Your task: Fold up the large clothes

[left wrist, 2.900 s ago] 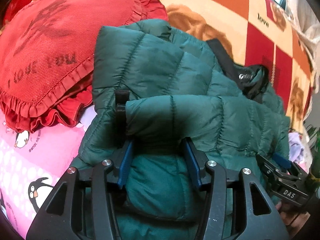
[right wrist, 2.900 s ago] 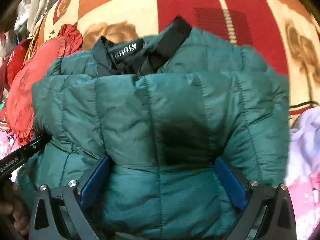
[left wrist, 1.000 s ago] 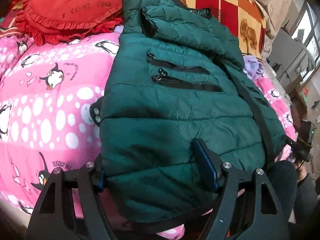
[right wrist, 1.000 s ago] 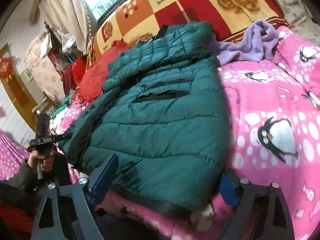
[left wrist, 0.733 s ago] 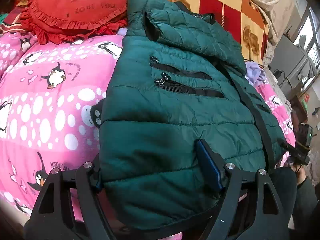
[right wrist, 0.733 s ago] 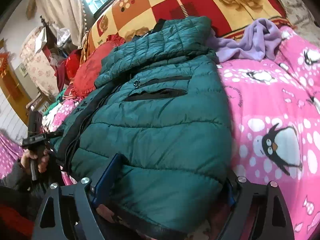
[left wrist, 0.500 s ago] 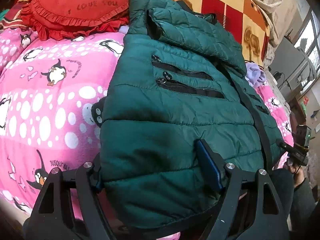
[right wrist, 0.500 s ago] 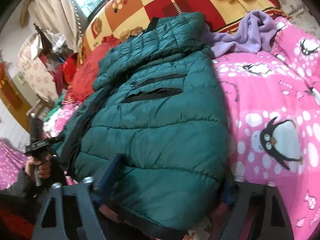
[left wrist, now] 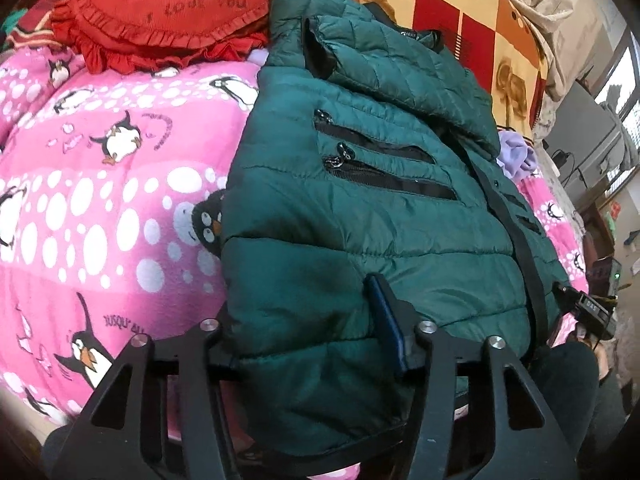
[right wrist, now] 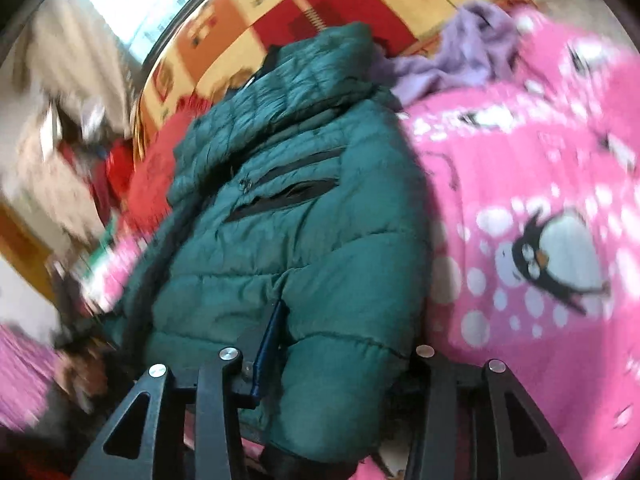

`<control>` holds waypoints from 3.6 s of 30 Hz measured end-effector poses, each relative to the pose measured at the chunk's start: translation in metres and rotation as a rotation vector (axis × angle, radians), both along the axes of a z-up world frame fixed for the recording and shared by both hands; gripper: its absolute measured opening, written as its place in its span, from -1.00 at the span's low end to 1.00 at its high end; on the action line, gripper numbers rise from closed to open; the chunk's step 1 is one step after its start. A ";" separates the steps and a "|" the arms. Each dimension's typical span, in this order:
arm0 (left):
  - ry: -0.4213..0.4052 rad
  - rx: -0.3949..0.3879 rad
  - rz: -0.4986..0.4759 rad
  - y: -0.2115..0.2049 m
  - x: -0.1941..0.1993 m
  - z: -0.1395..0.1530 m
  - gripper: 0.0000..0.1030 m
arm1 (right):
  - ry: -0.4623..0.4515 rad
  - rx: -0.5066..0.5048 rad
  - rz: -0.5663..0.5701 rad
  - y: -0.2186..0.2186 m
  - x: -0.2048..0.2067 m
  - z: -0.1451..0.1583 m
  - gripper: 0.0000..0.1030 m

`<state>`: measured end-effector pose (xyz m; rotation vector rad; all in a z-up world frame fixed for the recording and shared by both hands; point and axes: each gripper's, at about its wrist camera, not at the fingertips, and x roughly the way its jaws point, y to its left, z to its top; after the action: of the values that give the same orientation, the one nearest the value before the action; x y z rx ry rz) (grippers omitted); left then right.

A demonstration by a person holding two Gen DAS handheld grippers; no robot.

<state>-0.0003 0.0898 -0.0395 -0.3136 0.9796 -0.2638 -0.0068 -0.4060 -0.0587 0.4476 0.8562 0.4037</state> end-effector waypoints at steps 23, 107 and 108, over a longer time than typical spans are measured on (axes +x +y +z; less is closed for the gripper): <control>-0.076 -0.046 0.063 0.027 -0.025 0.033 -0.78 | -0.254 -0.236 0.047 0.052 -0.058 0.074 -0.64; -0.210 0.028 -0.022 0.024 -0.131 0.089 -0.75 | -0.363 -0.301 -0.152 0.056 -0.175 0.147 -0.65; -0.216 0.022 -0.024 0.024 -0.136 0.093 -0.75 | -0.369 -0.298 -0.154 0.054 -0.178 0.149 -0.65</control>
<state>-0.1359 0.1138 0.0539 -0.2476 0.7729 -0.3020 -0.1847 -0.3518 0.0904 0.1530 0.5074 0.2016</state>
